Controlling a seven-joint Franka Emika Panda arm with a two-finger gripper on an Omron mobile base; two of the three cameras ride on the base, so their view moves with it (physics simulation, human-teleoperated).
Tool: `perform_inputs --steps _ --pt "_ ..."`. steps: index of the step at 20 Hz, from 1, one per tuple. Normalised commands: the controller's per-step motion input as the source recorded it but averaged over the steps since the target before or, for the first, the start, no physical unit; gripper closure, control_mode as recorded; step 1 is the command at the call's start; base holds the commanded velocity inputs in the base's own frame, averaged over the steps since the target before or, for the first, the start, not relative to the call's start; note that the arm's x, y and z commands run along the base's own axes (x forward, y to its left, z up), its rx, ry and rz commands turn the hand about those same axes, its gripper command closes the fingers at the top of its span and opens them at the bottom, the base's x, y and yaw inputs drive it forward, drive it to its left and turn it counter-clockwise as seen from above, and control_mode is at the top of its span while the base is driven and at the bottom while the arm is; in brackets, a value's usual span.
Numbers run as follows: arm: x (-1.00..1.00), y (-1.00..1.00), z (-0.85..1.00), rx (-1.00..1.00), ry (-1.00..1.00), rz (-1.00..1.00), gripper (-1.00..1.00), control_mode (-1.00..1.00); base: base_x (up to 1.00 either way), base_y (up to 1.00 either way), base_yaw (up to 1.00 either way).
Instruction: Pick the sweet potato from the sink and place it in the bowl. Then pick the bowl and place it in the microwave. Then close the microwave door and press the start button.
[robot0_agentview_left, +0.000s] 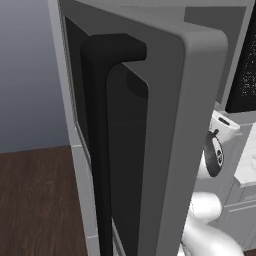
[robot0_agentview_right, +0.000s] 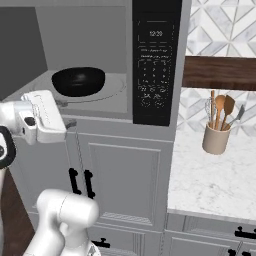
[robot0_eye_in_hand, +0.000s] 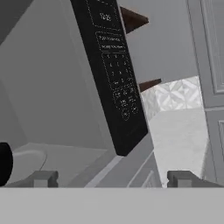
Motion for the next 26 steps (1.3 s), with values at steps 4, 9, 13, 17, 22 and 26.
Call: perform_inputs --steps 4,9,13,17,22,26 --pt "-0.54 0.00 -0.01 -0.45 -0.30 -0.30 -1.00 -1.00 0.00 0.00 0.00" --pt "-0.24 -0.07 -0.26 -0.50 -0.35 -0.25 -1.00 -1.00 0.00 0.00 0.00" --pt "-0.05 -0.21 -0.23 -0.48 -0.34 -0.18 -1.00 -1.00 0.00 0.00 0.00" --pt "-0.40 -0.06 -0.19 -0.38 -0.29 -0.14 -1.00 -1.00 0.00 0.00 0.00" --pt "-0.63 0.30 -0.14 -0.12 -0.10 0.00 -1.00 -1.00 0.00 0.00 0.00" --pt "-0.50 0.36 -0.25 0.00 0.00 -0.02 -1.00 -1.00 0.00 0.00 0.00"
